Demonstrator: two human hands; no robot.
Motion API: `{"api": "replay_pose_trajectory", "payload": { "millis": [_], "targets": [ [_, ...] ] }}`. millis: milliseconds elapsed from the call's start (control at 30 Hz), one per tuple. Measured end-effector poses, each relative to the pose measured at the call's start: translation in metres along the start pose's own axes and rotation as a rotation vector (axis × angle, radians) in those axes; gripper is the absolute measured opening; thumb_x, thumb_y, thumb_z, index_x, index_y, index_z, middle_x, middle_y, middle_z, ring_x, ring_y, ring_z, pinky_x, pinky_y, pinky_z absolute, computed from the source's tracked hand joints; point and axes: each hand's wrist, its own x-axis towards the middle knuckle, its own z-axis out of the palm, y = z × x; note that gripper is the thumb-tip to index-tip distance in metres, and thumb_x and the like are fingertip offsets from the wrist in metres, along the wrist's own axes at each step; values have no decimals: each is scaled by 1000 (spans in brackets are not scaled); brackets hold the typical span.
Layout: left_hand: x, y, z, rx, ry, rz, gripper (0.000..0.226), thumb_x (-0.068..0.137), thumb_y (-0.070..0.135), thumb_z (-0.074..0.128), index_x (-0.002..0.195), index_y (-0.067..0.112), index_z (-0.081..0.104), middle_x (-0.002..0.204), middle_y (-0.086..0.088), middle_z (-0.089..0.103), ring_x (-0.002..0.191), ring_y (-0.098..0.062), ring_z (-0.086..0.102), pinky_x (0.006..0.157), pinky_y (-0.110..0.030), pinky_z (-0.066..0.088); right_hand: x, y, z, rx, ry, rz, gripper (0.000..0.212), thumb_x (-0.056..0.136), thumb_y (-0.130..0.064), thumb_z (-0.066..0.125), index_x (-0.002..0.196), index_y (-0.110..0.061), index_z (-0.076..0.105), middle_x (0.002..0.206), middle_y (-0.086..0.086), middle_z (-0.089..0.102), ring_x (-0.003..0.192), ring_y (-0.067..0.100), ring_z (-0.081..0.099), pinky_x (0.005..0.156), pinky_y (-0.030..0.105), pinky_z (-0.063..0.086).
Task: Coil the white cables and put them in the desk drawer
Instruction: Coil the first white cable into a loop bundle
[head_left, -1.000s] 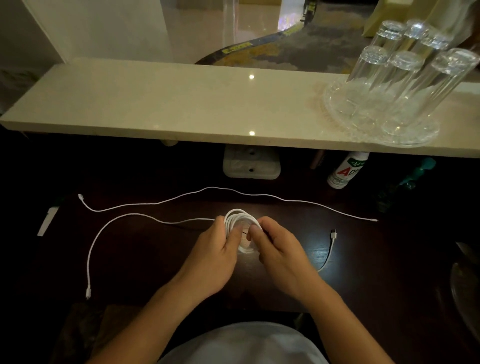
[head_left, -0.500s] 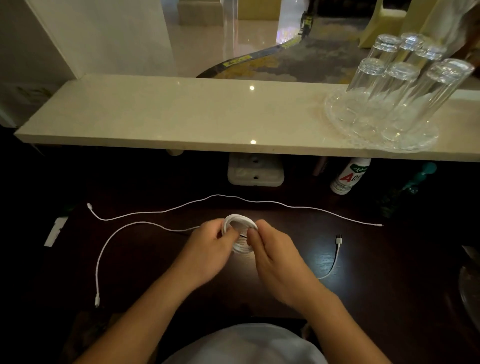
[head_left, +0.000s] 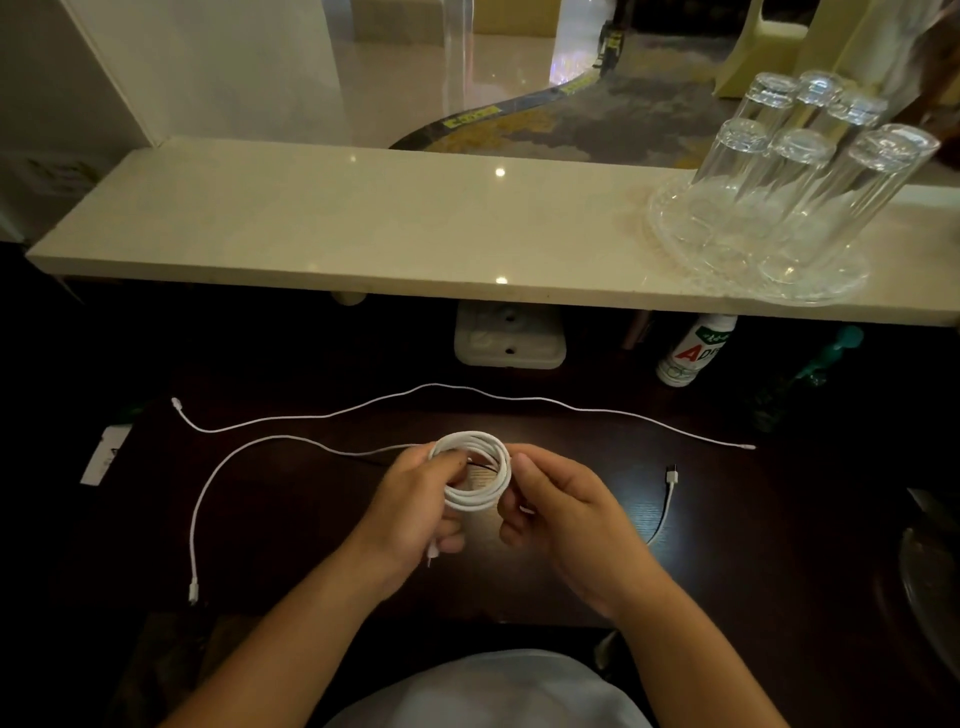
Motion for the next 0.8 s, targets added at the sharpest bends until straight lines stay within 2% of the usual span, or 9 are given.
{"api": "replay_pose_trajectory", "payload": {
  "millis": [67,133,267,367,433,500,600,700,800],
  "targets": [
    [0,1,-3,-161,-136,-74,36,97,15,42,64,10,53,42,1,30,32,-8,21,44,-23,20,-2,2,-4,173,-66,35,32,101,-8,40,119,-1,65,73,5,52,63,12,45,58,28,38],
    [1,1,-6,-233,-213,-119,34,98,18,42,67,7,51,44,0,26,32,-8,20,42,-23,21,-5,4,-8,184,-66,41,31,98,-4,43,121,0,64,78,6,57,67,12,49,60,28,40],
    [7,-2,-1,-149,-117,-81,40,99,14,40,62,11,52,41,2,29,32,-8,21,41,-22,21,-5,5,-8,-68,58,28,28,95,-5,56,116,-12,72,76,-4,67,68,7,52,63,25,44],
    [11,-4,5,-107,-56,-54,33,100,12,39,69,9,50,40,4,29,32,-8,22,40,-22,23,-6,4,-8,-175,118,7,25,90,-11,64,113,-17,74,91,-4,77,75,5,61,70,23,49],
    [12,-4,4,-188,-94,-116,31,99,14,39,71,8,49,41,3,25,32,-7,20,40,-22,23,-6,5,-9,-164,174,-9,24,87,-9,68,109,-16,76,99,3,78,82,8,66,75,26,51],
    [14,-4,5,-206,-104,-143,30,99,14,39,72,7,50,42,3,24,32,-7,19,40,-21,22,-6,7,-10,-137,196,-8,24,86,-6,69,107,-14,76,96,5,78,79,9,65,74,26,52],
    [15,-5,8,-116,-63,-111,26,100,13,40,76,6,48,41,2,29,32,-8,22,40,-21,22,-6,6,-14,-50,159,33,23,88,-6,65,108,-11,76,89,2,76,75,10,61,70,25,51],
    [18,-6,7,45,-36,-48,29,101,16,41,78,7,55,44,0,37,33,-9,26,39,-22,26,-6,2,-20,108,90,98,26,88,-6,60,111,-2,72,84,5,72,73,14,59,64,25,49],
    [19,-5,6,126,-35,-38,31,100,15,40,75,10,56,42,3,38,32,-8,27,38,-22,26,-5,0,-29,112,60,142,28,85,-12,62,109,0,72,86,11,70,70,15,57,61,25,46]
  ]
}}
